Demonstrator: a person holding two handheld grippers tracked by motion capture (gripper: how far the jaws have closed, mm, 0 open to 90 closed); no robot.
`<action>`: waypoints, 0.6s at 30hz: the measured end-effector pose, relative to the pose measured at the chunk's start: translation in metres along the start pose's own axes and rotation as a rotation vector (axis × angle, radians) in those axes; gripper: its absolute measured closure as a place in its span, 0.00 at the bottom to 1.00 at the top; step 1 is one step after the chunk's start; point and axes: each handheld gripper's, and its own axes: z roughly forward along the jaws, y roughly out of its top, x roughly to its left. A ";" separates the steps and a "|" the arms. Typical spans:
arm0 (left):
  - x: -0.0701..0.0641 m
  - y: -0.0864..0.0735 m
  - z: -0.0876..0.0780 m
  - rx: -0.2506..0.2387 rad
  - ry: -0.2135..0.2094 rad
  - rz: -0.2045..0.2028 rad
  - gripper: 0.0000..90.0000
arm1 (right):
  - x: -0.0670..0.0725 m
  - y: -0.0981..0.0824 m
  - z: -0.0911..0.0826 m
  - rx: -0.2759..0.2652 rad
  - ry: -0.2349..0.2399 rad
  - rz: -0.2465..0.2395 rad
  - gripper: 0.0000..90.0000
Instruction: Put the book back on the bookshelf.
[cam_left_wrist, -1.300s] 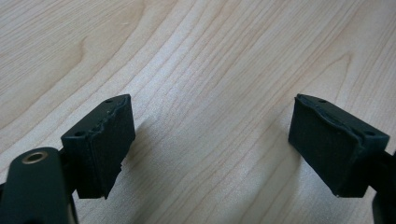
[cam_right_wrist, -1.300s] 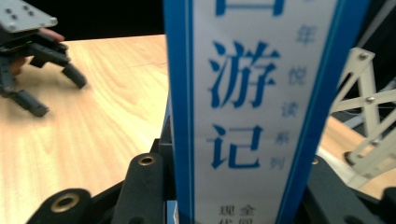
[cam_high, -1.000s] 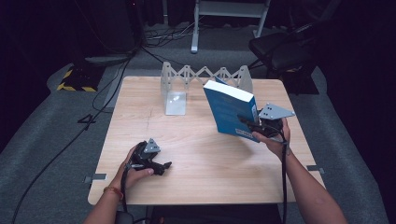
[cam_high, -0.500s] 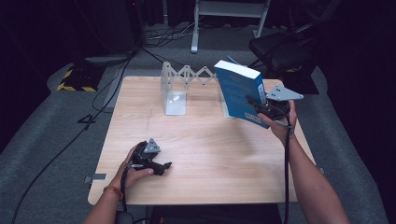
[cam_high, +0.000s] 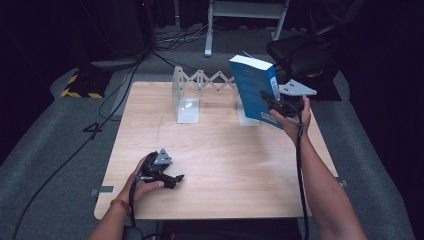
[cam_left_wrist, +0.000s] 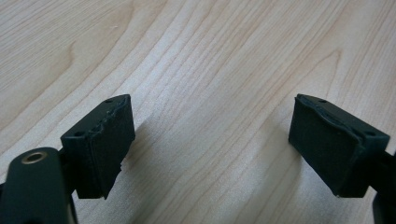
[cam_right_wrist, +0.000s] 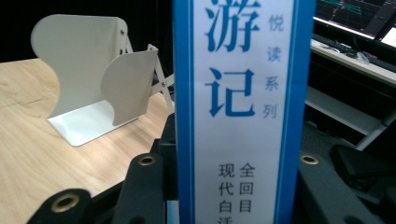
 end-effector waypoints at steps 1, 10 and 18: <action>0.000 0.000 0.000 0.000 0.000 0.000 0.17 | 0.000 0.000 0.000 0.000 0.000 0.000 0.69; -0.001 0.000 0.000 0.001 -0.015 0.013 0.17 | -0.001 -0.006 0.032 0.010 -0.062 0.071 0.69; -0.001 0.000 0.000 0.003 -0.024 0.024 0.17 | -0.005 -0.014 0.048 0.012 -0.101 0.127 0.69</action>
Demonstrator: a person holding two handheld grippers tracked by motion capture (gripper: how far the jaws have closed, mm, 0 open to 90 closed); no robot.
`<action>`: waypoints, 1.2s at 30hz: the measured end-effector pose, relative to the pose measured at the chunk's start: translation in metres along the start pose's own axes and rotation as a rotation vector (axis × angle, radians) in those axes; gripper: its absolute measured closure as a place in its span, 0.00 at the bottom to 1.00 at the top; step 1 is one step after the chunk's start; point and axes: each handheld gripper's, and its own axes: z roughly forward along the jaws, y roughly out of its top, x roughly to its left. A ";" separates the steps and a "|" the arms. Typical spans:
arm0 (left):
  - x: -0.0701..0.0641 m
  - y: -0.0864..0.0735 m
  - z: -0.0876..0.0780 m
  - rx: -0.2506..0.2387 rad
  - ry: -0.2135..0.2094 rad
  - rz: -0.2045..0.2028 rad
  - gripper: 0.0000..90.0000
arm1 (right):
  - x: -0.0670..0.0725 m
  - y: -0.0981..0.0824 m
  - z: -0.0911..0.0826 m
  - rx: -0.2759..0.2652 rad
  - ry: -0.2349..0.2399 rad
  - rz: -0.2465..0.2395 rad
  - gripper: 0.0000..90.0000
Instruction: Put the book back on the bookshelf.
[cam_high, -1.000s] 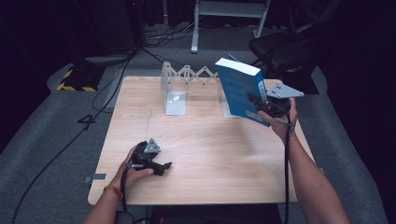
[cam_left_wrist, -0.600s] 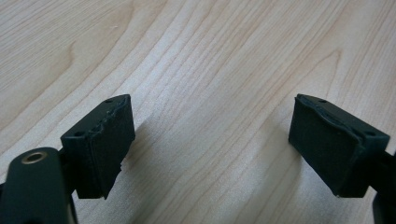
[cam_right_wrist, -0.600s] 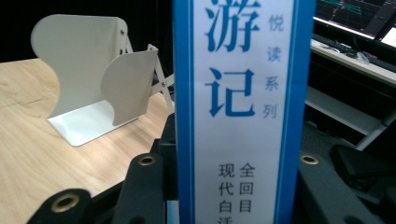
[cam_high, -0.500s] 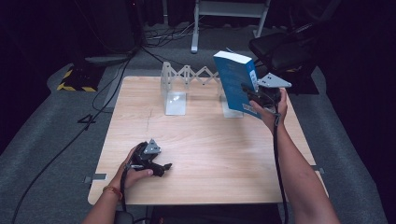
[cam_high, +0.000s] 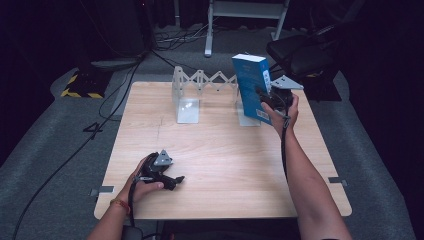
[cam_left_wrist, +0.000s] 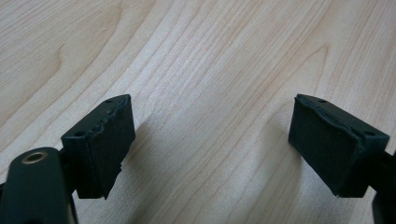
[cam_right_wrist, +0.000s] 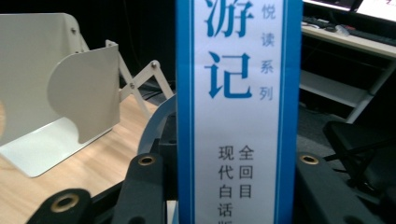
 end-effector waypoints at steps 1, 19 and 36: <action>0.000 0.000 0.000 0.000 -0.001 0.002 0.17 | 0.000 0.000 0.002 0.002 0.002 0.005 0.69; -0.001 0.000 0.000 -0.001 -0.009 0.014 0.17 | 0.005 -0.031 -0.002 -0.071 0.009 0.083 0.69; -0.001 0.000 0.001 -0.003 -0.011 0.015 0.16 | -0.003 -0.075 -0.044 -0.053 0.022 0.081 0.68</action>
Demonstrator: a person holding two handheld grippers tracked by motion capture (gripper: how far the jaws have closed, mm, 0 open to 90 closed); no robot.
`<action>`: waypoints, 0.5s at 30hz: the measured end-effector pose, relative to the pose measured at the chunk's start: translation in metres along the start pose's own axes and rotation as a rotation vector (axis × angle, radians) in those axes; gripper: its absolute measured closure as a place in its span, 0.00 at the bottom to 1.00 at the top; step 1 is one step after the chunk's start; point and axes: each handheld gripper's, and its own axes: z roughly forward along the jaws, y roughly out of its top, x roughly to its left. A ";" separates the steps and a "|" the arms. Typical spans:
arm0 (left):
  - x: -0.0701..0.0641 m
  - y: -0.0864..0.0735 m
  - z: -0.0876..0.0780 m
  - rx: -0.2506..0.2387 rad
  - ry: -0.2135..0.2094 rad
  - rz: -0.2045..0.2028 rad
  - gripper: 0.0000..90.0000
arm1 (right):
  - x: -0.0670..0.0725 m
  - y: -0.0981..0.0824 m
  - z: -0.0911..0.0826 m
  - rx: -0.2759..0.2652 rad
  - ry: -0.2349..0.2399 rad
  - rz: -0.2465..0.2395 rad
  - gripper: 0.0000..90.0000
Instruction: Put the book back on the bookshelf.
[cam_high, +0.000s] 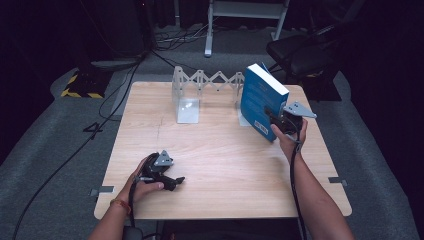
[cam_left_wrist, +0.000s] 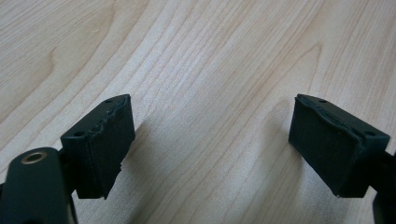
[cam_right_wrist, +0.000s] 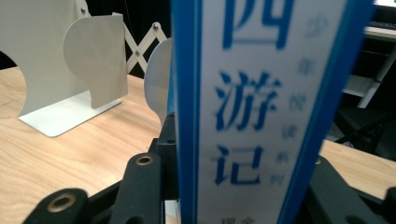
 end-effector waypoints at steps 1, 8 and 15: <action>0.000 0.000 0.000 0.000 0.000 0.001 0.16 | 0.000 -0.003 -0.002 0.000 0.002 0.004 0.68; 0.000 0.000 0.000 0.001 -0.005 0.003 0.16 | -0.002 -0.008 -0.011 0.025 0.006 -0.008 0.68; 0.000 0.001 0.001 0.000 -0.008 0.007 0.16 | 0.003 -0.003 -0.005 0.028 0.013 -0.038 0.68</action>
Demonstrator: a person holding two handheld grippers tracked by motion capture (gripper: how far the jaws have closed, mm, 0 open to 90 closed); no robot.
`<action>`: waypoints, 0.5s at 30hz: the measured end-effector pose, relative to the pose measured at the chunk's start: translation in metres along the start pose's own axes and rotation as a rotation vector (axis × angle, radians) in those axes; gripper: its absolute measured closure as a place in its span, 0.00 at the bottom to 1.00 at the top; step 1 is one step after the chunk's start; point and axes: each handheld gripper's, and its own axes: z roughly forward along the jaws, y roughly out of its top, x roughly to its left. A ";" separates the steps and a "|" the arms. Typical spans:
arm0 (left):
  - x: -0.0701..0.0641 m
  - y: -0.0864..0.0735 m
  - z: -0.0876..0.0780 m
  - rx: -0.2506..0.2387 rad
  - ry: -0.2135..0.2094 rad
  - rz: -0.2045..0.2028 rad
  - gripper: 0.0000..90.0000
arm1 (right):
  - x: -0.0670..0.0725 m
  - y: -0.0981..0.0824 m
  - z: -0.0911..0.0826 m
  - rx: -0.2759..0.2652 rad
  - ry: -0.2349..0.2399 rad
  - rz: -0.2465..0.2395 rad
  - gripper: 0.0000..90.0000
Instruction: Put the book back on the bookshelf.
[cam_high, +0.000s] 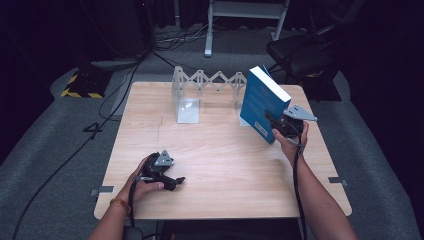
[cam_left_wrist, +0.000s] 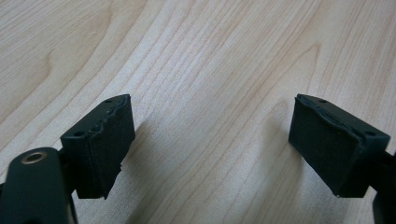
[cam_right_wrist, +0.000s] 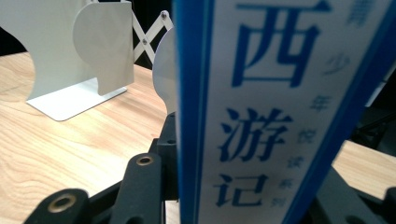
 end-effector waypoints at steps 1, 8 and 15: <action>0.000 0.000 0.000 0.000 0.000 0.001 0.16 | 0.002 0.001 0.003 0.000 -0.002 0.002 0.68; 0.000 0.000 0.000 0.000 -0.006 0.005 0.16 | 0.007 0.005 0.020 -0.002 -0.037 0.028 0.68; 0.000 0.000 0.000 0.001 -0.010 0.011 0.16 | 0.012 0.014 0.039 0.017 -0.042 0.024 0.68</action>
